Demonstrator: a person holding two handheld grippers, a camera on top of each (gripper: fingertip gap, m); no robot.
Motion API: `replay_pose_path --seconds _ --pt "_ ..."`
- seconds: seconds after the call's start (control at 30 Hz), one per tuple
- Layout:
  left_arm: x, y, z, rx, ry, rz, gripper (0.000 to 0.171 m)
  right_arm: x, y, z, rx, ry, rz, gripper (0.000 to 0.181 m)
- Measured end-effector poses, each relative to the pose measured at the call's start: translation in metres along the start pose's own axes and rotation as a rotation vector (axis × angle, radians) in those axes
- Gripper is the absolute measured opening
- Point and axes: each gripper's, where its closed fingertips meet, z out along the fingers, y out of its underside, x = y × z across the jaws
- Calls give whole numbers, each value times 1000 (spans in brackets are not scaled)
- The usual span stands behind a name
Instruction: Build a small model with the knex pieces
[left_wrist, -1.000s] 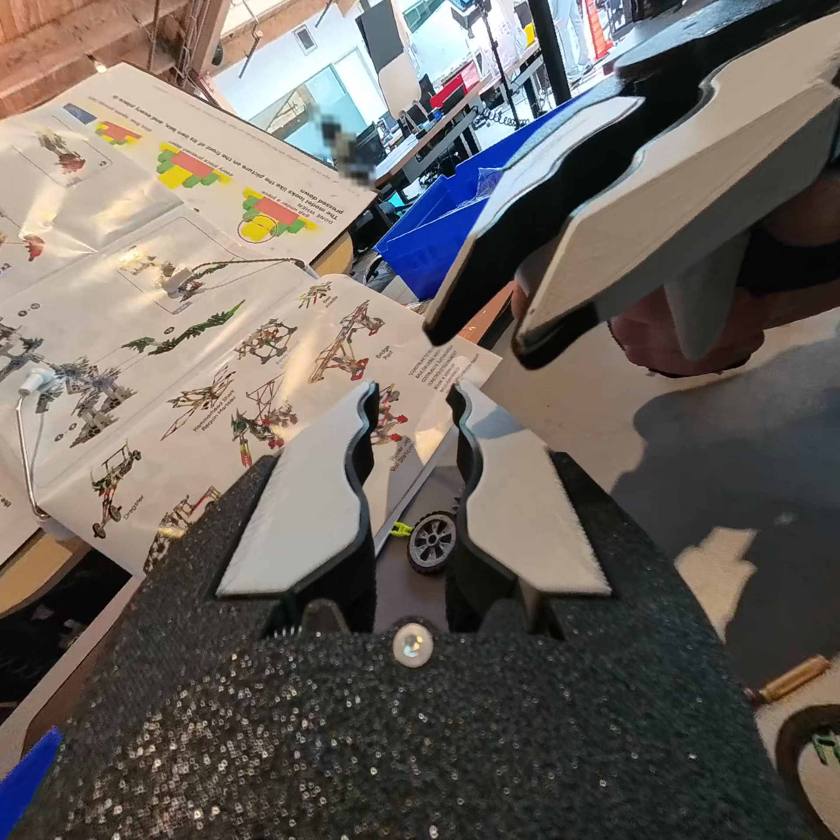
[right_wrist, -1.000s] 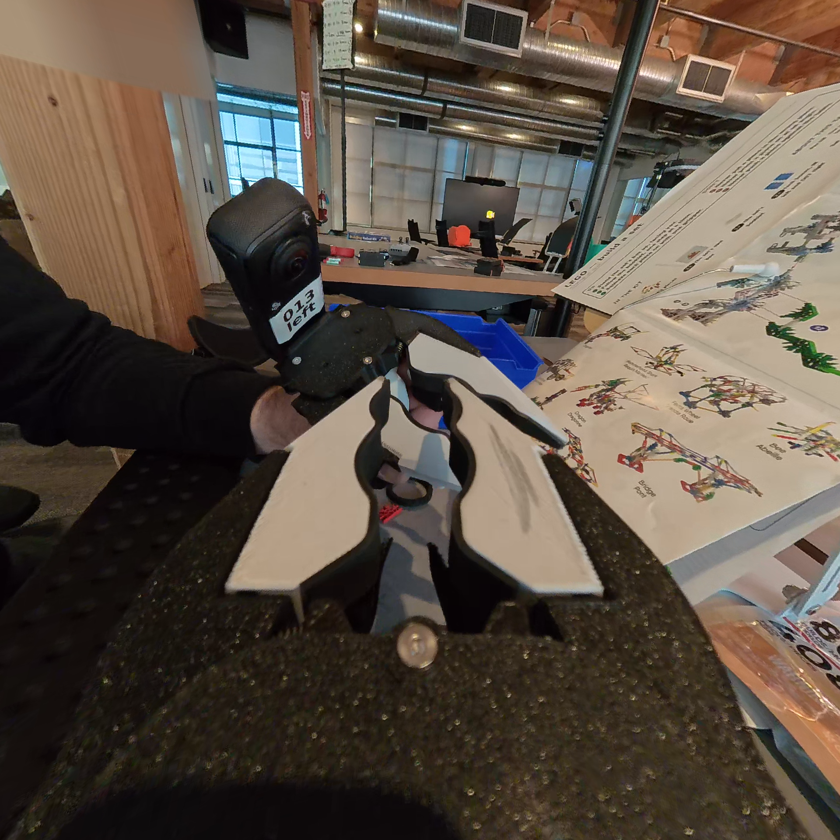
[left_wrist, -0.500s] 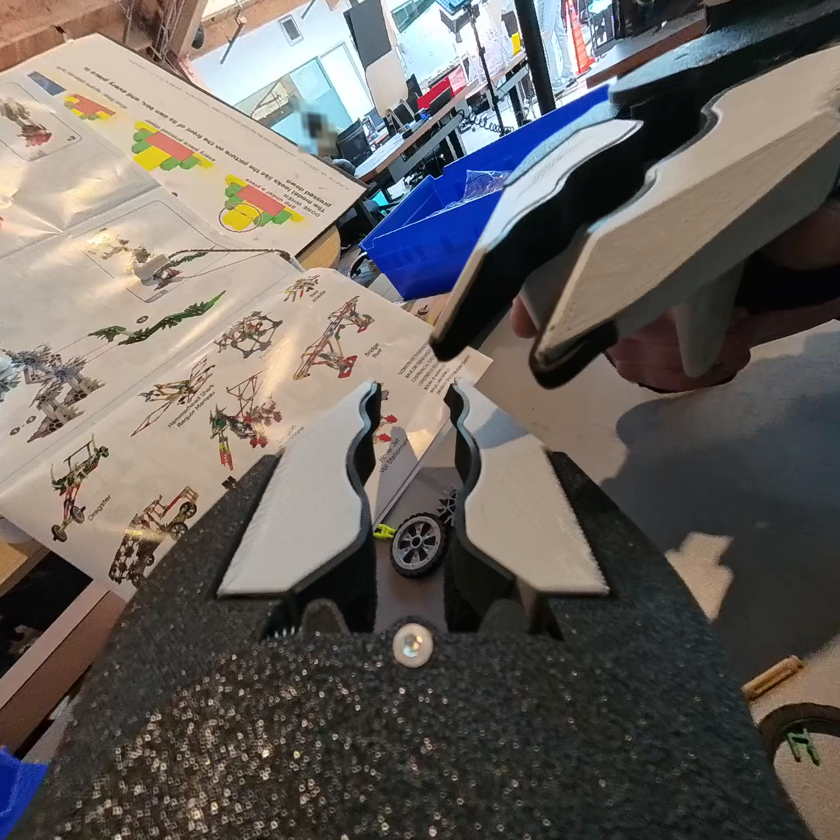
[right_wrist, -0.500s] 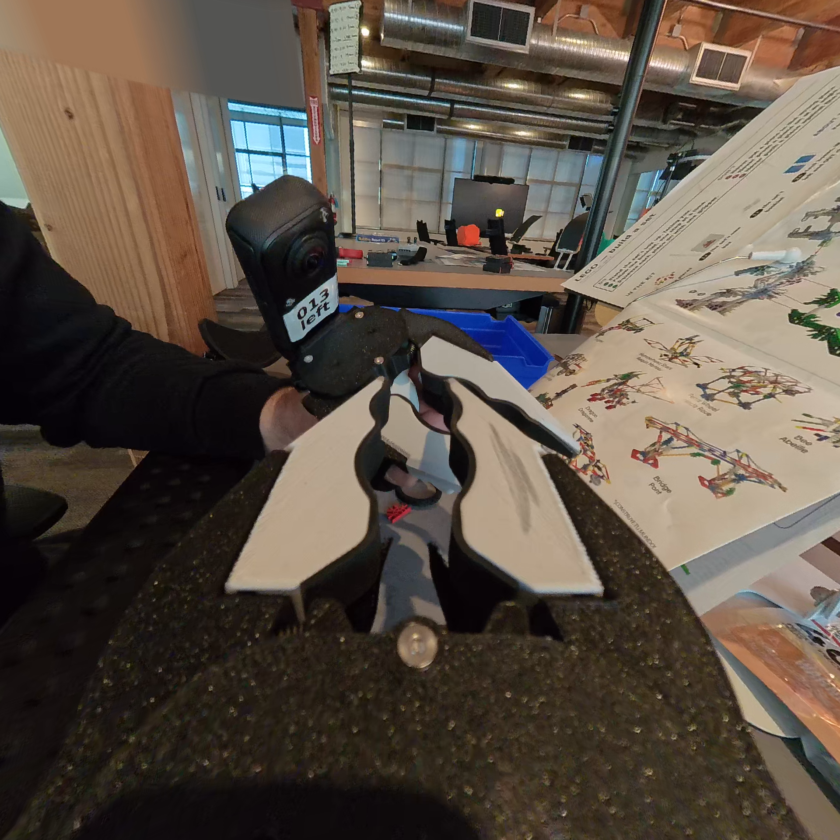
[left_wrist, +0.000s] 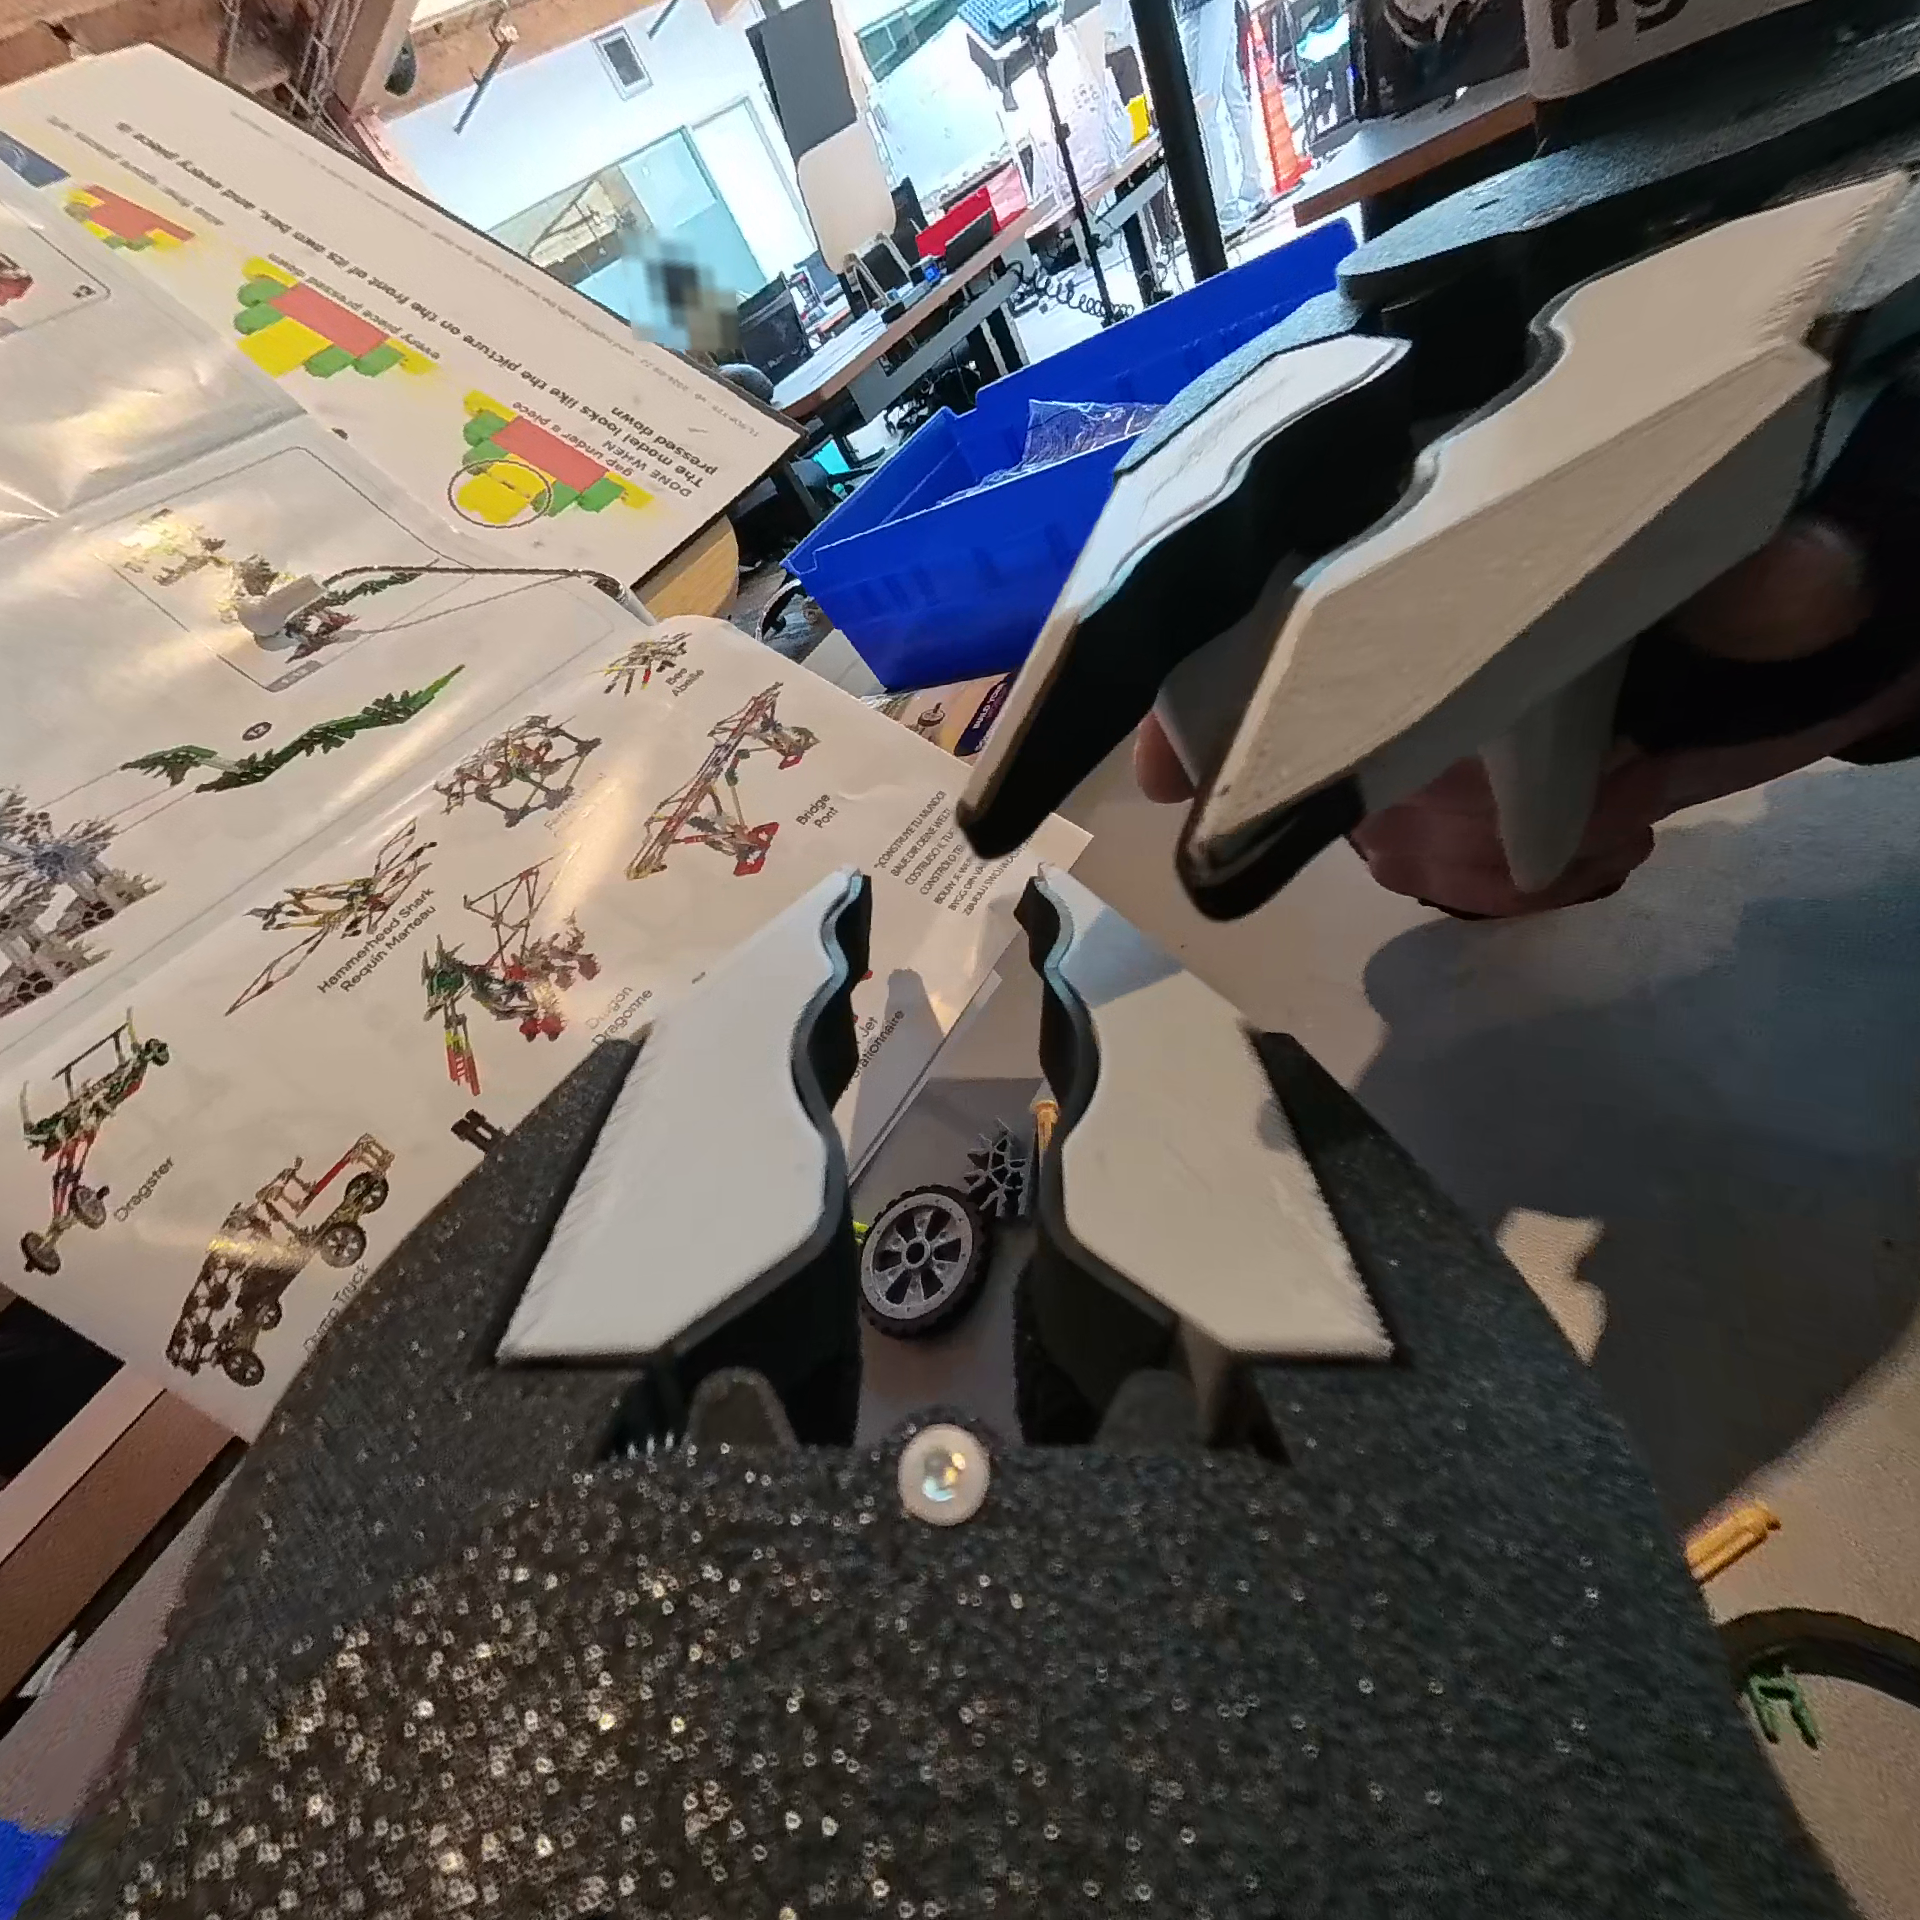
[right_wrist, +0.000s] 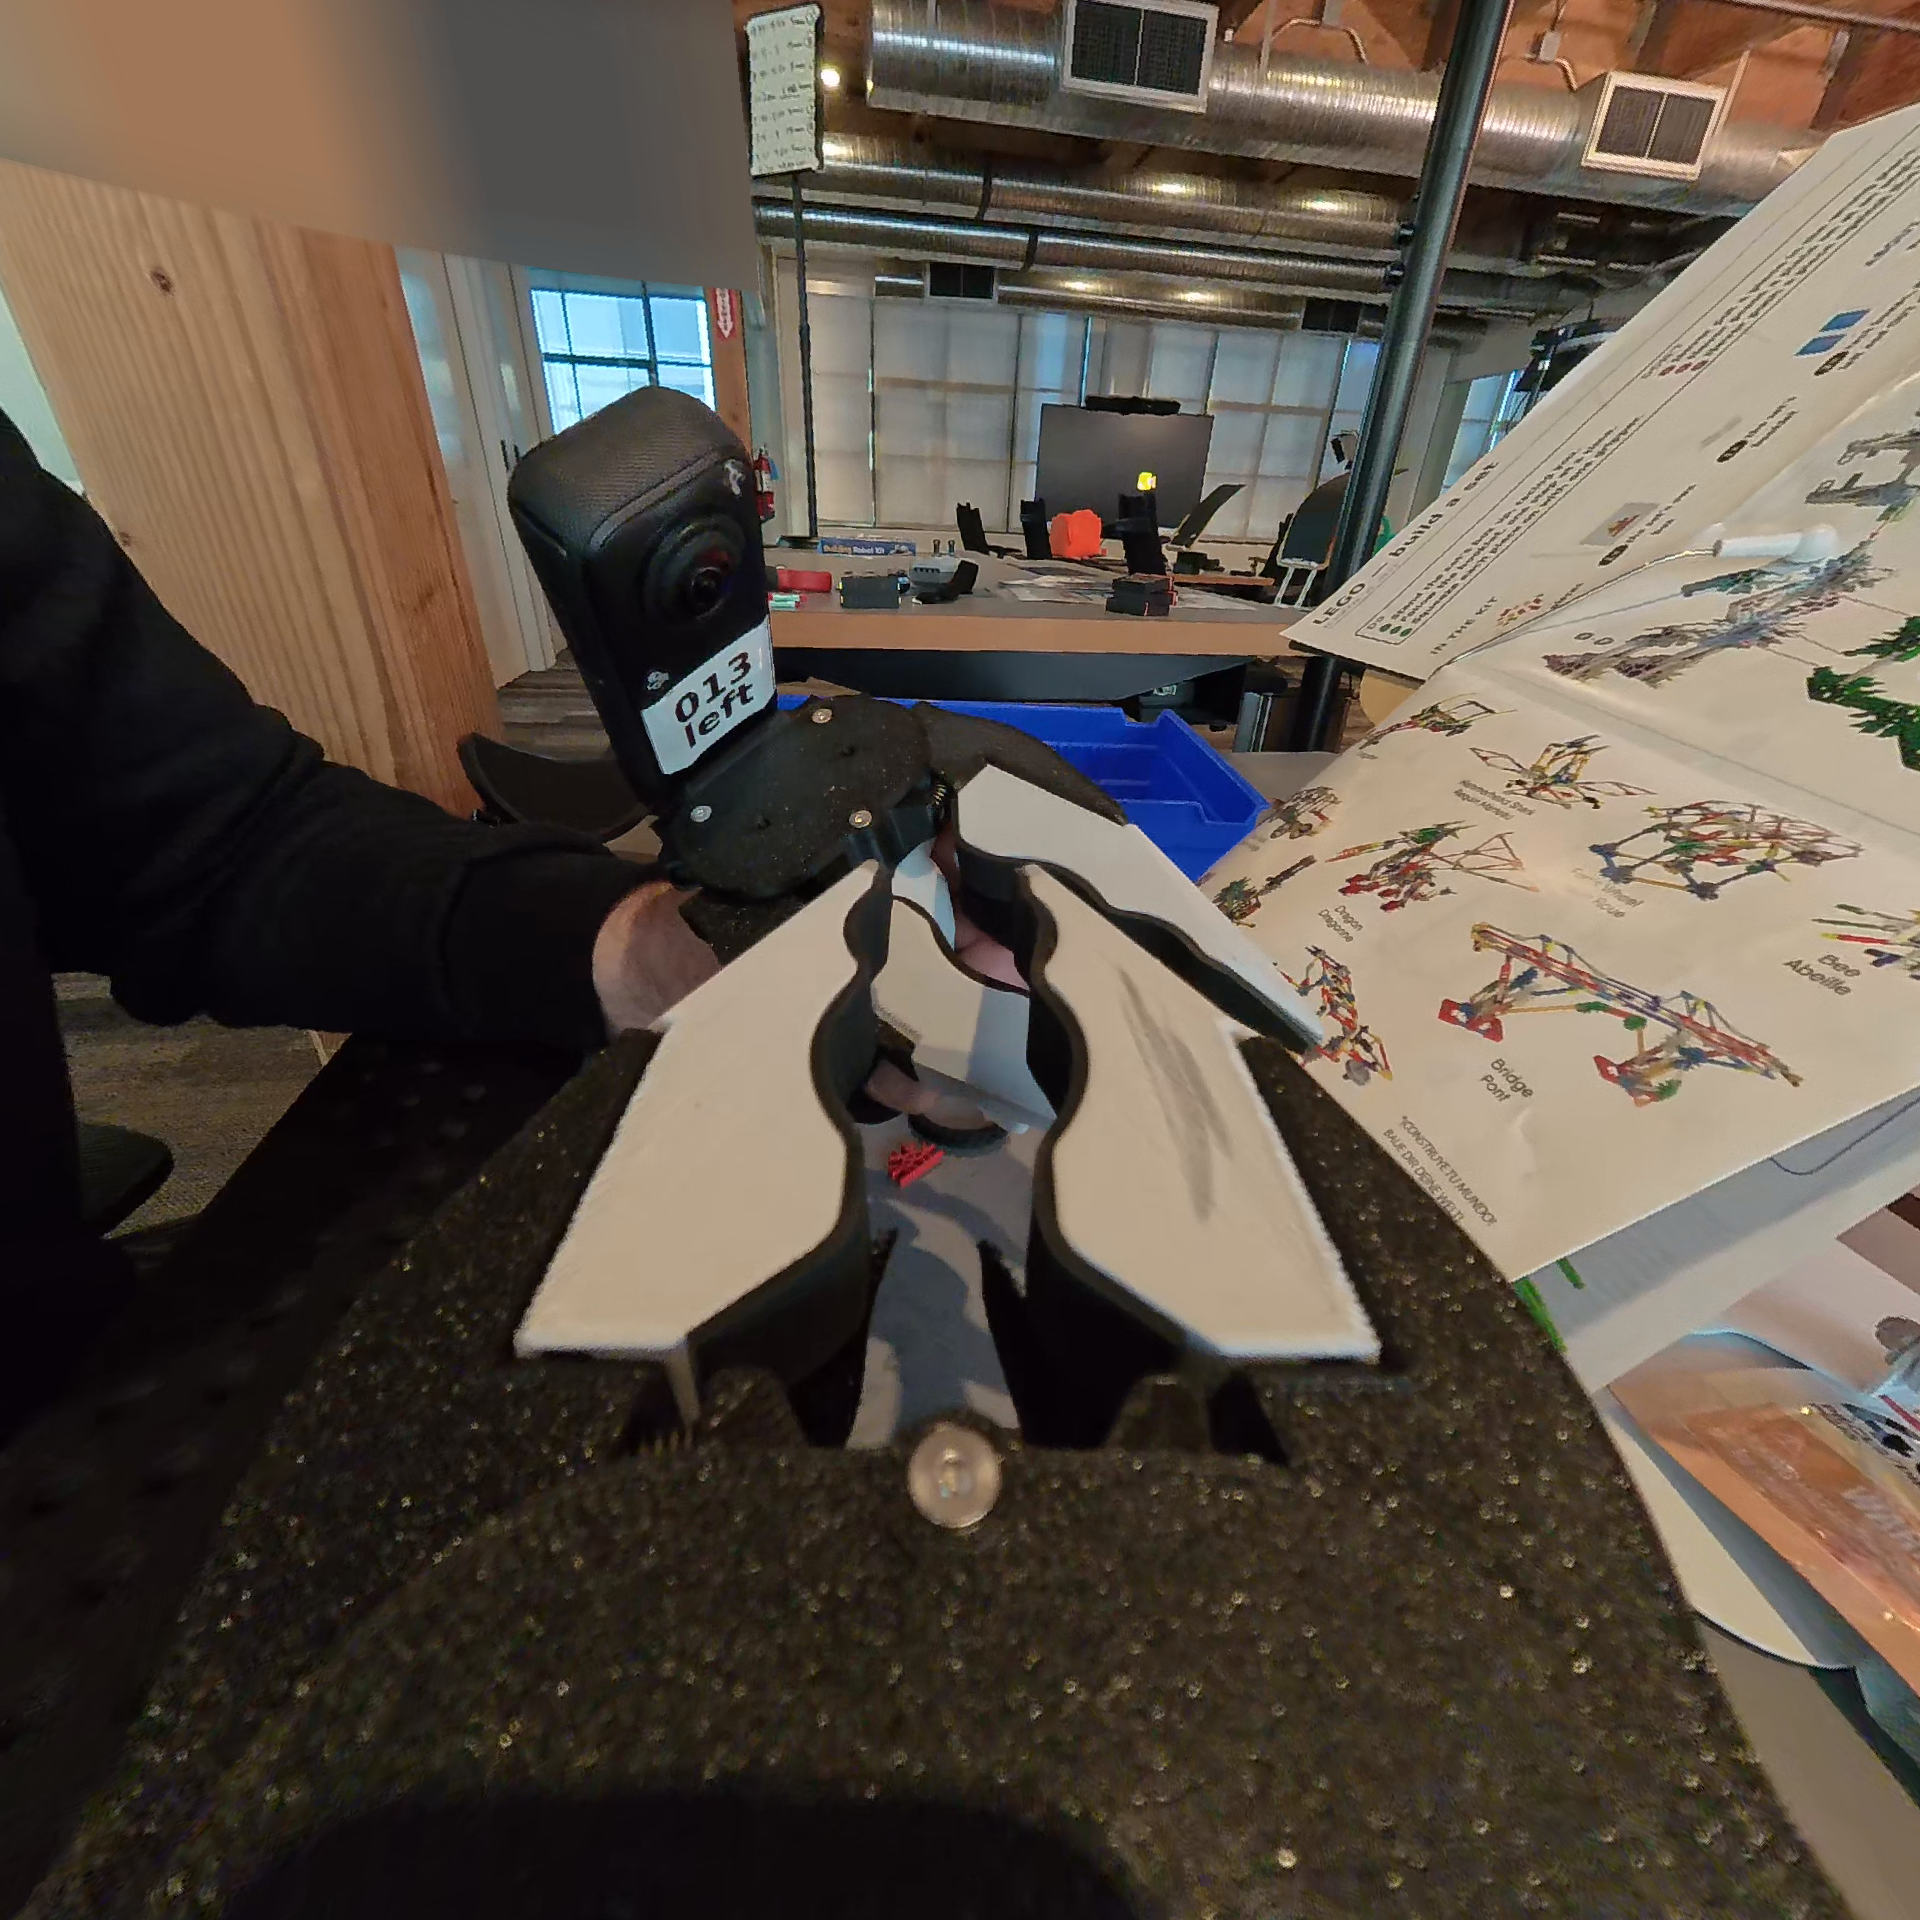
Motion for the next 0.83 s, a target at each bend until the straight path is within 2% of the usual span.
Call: replay_pose_path --seconds 0.4,0.5,0.6,0.7,0.83 --pt "-2 1 -2 8 -2 -24 29 1 1 0 1 -2 11 23" --pt "-12 -6 -7 49 -48 -26 31 1 2 0 0 1 10 23" --pt "-37 -20 -21 146 -155 -71 38 4 1 -1 7 16 16 25" --pt "-60 -7 -22 112 -210 -163 52 8 2 -1 9 28 29 29" --pt "-61 27 -10 -21 -167 -275 61 7 5 0 -3 21 34 29"
